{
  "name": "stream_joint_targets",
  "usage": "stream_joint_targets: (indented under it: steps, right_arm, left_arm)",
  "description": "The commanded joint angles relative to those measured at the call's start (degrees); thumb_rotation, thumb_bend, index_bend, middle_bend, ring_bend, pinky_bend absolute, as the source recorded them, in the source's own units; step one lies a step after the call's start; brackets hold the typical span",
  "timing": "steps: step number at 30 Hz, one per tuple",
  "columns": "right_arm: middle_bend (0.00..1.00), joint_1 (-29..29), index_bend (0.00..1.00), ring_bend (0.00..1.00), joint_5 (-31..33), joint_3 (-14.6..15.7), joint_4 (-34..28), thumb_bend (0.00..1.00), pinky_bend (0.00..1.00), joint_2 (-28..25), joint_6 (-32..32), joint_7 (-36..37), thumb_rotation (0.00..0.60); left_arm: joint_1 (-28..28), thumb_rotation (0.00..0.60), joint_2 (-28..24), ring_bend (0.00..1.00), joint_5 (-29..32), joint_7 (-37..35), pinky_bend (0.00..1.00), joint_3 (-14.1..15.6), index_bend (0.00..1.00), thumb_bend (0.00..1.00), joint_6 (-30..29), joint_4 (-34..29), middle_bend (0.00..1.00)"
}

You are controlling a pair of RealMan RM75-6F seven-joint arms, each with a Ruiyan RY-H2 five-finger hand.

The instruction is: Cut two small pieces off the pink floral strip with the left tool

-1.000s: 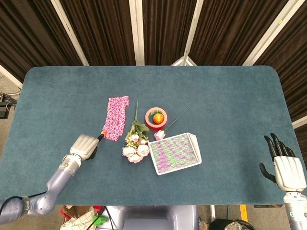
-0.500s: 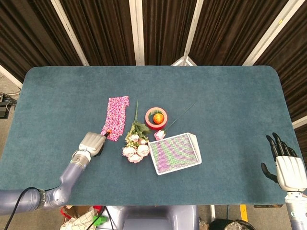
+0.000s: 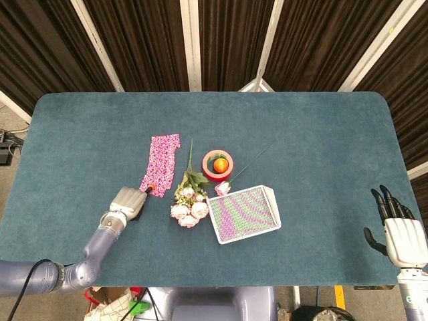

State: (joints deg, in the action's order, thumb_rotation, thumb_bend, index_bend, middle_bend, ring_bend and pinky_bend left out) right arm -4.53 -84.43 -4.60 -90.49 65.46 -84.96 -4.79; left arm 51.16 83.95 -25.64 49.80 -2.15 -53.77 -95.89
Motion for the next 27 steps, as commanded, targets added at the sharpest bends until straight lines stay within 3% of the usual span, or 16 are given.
stream_joint_targets:
  steps: [1, 12, 27]
  right_arm:
    - [0.05, 0.02, 0.0, 0.16, 0.1, -0.04, -0.01, 0.37, 0.26, -0.01, -0.02, -0.03, 0.6]
    - [0.05, 0.21, 0.0, 0.16, -0.24, -0.02, -0.1, 0.37, 0.26, -0.22, -0.45, 0.52, 0.6]
    - [0.05, 0.14, 0.0, 0.16, -0.36, -0.06, 0.0, 0.37, 0.26, -0.15, -0.42, 0.85, 0.6]
  left_arm:
    - [0.45, 0.6, -0.27, 0.68, 0.81, 0.28, 0.65, 0.55, 0.0, 0.93, -0.3, -0.67, 0.78]
    - [1.5, 0.6, -1.91, 0.68, 4.27, 1.42, 0.65, 3.84, 0.0, 0.93, -2.51, -4.69, 0.78]
    - [1.34, 0.6, -3.41, 0.68, 1.52, 0.51, 0.65, 7.48, 0.0, 0.94, -3.97, -8.92, 0.78]
